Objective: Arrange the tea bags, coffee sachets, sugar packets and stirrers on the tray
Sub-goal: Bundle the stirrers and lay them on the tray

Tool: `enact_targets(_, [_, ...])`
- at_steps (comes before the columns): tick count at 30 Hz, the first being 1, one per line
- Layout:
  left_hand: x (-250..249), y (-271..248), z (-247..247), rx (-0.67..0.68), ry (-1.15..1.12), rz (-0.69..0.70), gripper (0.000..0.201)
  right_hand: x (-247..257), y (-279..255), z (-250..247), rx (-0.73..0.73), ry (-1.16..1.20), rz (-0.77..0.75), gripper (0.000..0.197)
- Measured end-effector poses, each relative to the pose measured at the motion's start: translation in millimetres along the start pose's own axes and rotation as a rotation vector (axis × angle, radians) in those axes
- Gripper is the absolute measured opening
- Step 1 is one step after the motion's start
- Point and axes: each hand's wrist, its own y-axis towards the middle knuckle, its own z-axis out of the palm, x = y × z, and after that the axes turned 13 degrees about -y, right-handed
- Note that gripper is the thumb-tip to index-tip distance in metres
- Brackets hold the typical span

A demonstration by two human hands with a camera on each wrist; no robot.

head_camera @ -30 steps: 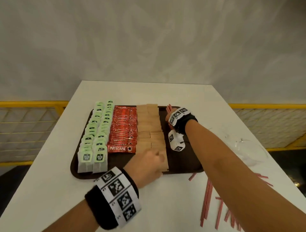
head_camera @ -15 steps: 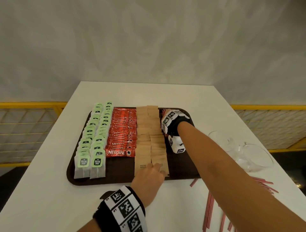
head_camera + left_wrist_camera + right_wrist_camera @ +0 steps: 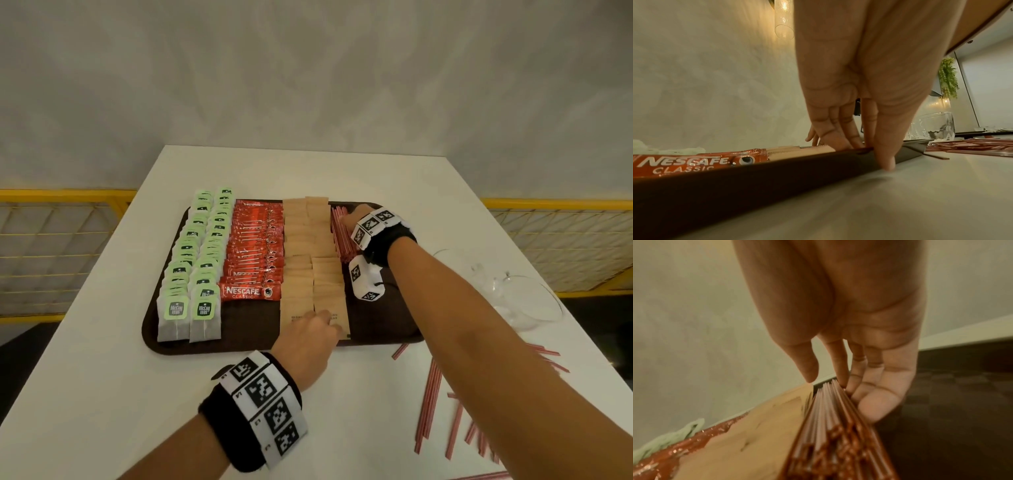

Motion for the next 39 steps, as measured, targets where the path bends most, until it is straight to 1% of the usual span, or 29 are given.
enact_targets(3, [0,-1,1,-0.007,-0.016,0.01,0.033,1,-2,-2,-0.016,0.061,0.027,0.008])
enact_targets(4, [0,-1,1,-0.009,-0.021,0.01,0.032,-1,0,1,-0.019,0.121,0.039,0.006])
enact_targets(5, [0,-2,1,-0.013,-0.029,0.01,0.032,-2,4,3,-0.026,0.125,0.031,0.014])
enact_targets(6, [0,-2,1,-0.013,-0.035,0.008,0.032,-1,6,5,-0.031,0.106,0.024,0.016])
enact_targets(8, [0,-2,1,-0.017,-0.04,0.005,0.032,-2,10,10,-0.025,0.138,0.048,0.014])
enact_targets(9, [0,-2,0,-0.021,-0.044,0.005,0.032,-2,12,9,-0.031,0.153,0.036,0.019])
enact_targets(10, [0,-2,-1,-0.024,-0.049,0.006,0.032,-3,11,7,-0.024,0.225,0.01,0.027])
enact_targets(11, [0,-2,-1,-0.025,-0.053,0.008,0.031,-4,12,6,-0.009,0.325,0.053,0.034])
enact_targets(12, [0,-2,-2,-0.024,-0.056,0.01,0.031,-8,17,7,-0.019,0.379,0.076,0.038])
enact_targets(14, [0,-3,-3,-0.01,-0.062,0.013,0.031,-12,16,8,-0.03,0.427,0.1,0.039])
enact_targets(17, [-1,-4,-5,0.013,-0.065,0.01,0.03,-9,9,10,-0.001,0.397,0.081,0.036])
enact_targets(20, [-4,-2,-6,-0.002,-0.07,0.03,0.031,-3,-1,17,0.183,0.242,0.036,0.032])
enact_targets(21, [-6,-2,-5,-0.012,-0.077,0.042,0.031,-2,-5,21,0.205,0.201,0.021,0.032])
enact_targets(23, [-8,-1,-3,-0.025,-0.088,0.056,0.031,-1,-8,32,0.161,0.128,-0.012,0.03])
enact_targets(26, [-9,0,-1,-0.039,-0.094,0.055,0.029,3,-12,39,0.113,0.119,-0.006,0.027])
enact_targets(29, [-10,-1,-1,-0.043,-0.107,0.049,0.03,7,-12,36,0.066,0.148,-0.02,0.027])
enact_targets(35, [-11,-2,-4,-0.04,-0.099,0.047,0.032,1,-9,35,0.062,0.142,0.005,0.026])
enact_targets(39, [-12,-1,-4,-0.053,-0.098,0.059,0.03,-4,-11,34,0.019,0.079,0.028,0.025])
